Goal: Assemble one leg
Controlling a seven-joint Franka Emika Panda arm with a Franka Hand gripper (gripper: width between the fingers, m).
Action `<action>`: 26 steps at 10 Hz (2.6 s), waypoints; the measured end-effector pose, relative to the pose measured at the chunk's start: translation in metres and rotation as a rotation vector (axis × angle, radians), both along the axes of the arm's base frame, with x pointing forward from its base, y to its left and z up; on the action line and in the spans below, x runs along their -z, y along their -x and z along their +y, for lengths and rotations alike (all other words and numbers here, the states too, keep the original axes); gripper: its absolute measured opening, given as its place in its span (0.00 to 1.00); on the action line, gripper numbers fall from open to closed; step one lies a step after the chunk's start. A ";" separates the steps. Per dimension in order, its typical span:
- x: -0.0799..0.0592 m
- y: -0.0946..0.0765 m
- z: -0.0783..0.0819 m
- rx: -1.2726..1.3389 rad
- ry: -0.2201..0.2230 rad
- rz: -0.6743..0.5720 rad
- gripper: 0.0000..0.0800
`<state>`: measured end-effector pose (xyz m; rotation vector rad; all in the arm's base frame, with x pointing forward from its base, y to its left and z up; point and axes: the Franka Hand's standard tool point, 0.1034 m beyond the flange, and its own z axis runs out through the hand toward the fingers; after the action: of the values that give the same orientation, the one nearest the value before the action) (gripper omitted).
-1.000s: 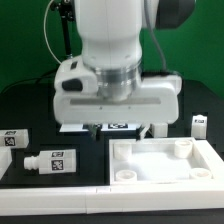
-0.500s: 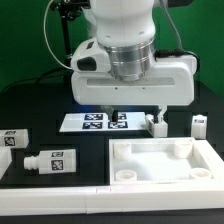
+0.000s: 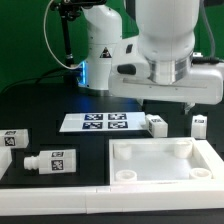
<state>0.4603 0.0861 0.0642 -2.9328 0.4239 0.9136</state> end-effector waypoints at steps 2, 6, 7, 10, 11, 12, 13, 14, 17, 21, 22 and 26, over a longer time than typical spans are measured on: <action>0.001 0.000 -0.006 -0.004 -0.020 0.145 0.81; 0.015 0.018 -0.002 -0.195 -0.143 0.180 0.81; 0.015 0.017 -0.002 -0.191 -0.140 0.180 0.81; 0.017 0.019 -0.001 -0.193 -0.141 0.183 0.81; 0.027 0.025 0.004 -0.193 -0.131 0.185 0.81; 0.039 0.034 0.006 -0.197 -0.129 0.189 0.81; 0.047 0.039 0.004 -0.193 -0.127 0.194 0.81; 0.053 0.043 0.004 -0.186 -0.121 0.208 0.81; 0.056 0.046 0.005 -0.175 -0.111 0.223 0.66; 0.054 0.045 0.004 -0.175 -0.114 0.221 0.36; 0.042 0.036 -0.005 -0.174 -0.130 0.217 0.36; -0.037 -0.040 -0.009 -0.111 -0.174 0.202 0.36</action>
Offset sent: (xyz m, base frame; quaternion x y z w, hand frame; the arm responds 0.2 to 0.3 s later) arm -0.0408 0.0150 -0.0119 -0.0655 -0.0544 -0.1953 0.9770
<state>0.5006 0.0772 0.1011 -2.7399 0.1787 1.2013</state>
